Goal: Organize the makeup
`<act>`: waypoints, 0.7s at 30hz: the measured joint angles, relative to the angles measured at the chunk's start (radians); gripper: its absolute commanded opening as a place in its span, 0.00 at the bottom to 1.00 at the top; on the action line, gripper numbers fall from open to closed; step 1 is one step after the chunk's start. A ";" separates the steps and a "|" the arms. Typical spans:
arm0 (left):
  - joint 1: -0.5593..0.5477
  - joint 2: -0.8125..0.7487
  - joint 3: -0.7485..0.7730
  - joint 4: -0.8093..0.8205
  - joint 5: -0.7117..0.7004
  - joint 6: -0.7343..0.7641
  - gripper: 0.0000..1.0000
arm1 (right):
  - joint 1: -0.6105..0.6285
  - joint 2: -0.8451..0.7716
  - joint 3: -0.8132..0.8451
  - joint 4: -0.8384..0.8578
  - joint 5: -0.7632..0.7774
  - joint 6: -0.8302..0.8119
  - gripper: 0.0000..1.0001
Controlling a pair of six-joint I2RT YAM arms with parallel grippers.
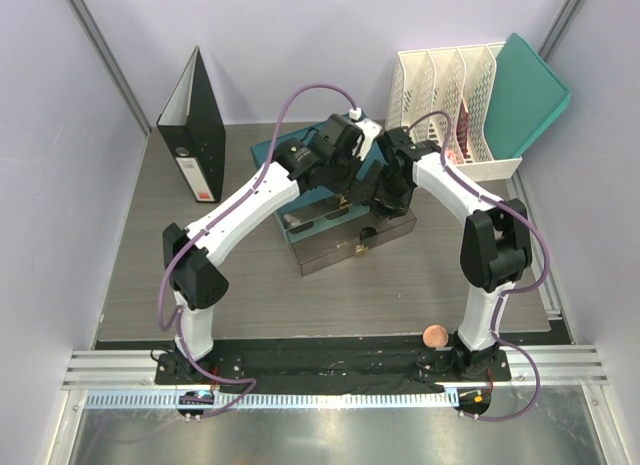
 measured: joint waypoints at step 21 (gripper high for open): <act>0.009 -0.006 0.000 0.000 0.040 0.001 1.00 | -0.002 -0.021 -0.025 -0.016 -0.023 0.014 0.75</act>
